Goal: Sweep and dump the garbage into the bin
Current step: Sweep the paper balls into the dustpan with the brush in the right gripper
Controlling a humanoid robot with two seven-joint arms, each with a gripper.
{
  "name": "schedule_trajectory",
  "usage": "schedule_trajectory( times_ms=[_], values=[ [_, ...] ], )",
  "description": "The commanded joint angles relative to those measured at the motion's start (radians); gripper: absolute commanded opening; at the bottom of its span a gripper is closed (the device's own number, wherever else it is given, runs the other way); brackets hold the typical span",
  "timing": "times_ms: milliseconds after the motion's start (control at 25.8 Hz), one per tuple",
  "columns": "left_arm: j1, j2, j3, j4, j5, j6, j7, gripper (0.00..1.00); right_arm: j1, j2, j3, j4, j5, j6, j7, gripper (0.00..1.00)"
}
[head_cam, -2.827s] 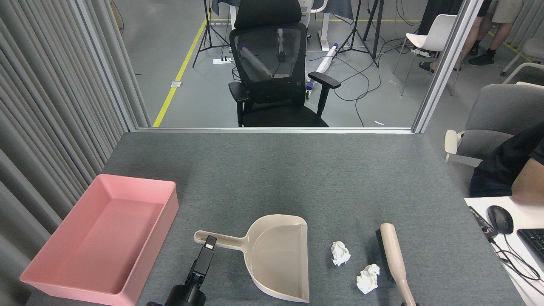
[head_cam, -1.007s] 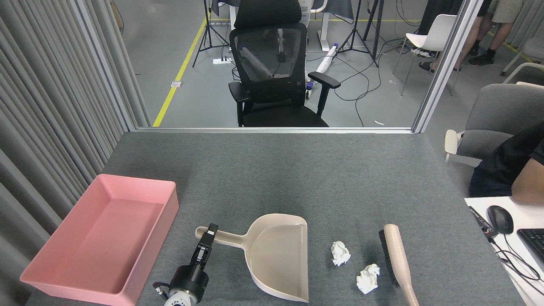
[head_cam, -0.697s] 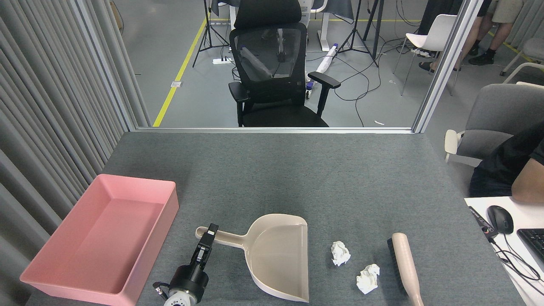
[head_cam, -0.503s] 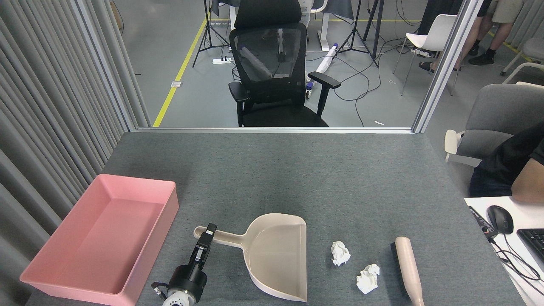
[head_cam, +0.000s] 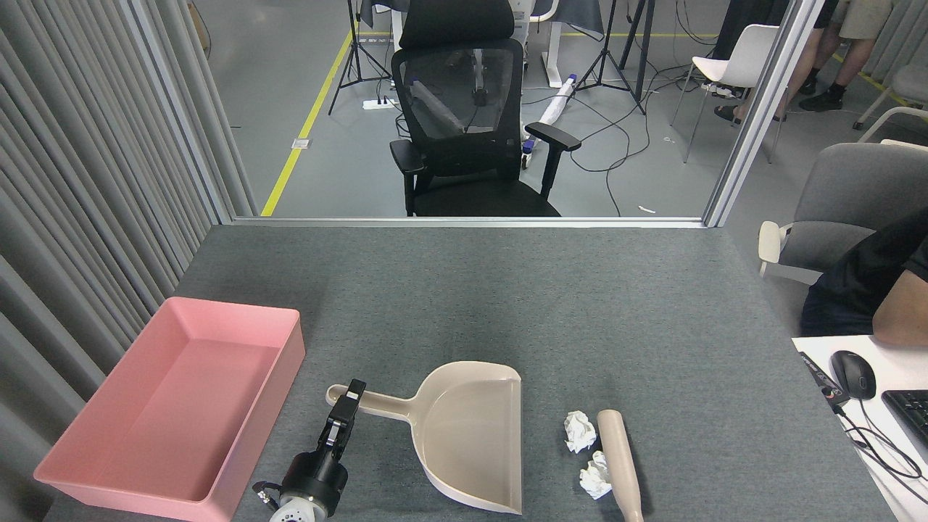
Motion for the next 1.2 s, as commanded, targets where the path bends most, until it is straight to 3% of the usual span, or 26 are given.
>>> schedule_trajectory(
  times_ms=[0, 503, 775, 1162],
  values=[
    [0.003, 0.001, 0.001, 0.000, 0.003, -0.003, -0.003, 0.00, -0.032, 0.011, 0.072, 0.000, 0.000, 0.054, 0.005, 0.00],
    [0.020, 0.002, -0.005, 0.000, -0.015, -0.023, 0.003, 0.00, -0.082, 0.041, 0.174, 0.000, 0.000, 0.111, 0.010, 0.00],
    [0.032, 0.004, -0.005, 0.001, -0.097, -0.064, 0.005, 0.00, -0.137, 0.067, 0.241, 0.008, -0.088, 0.127, 0.005, 0.00],
    [0.032, 0.004, -0.001, 0.004, -0.094, -0.063, 0.005, 0.00, -0.096, 0.041, 0.135, 0.000, -0.091, 0.097, -0.049, 0.00]
  ],
)
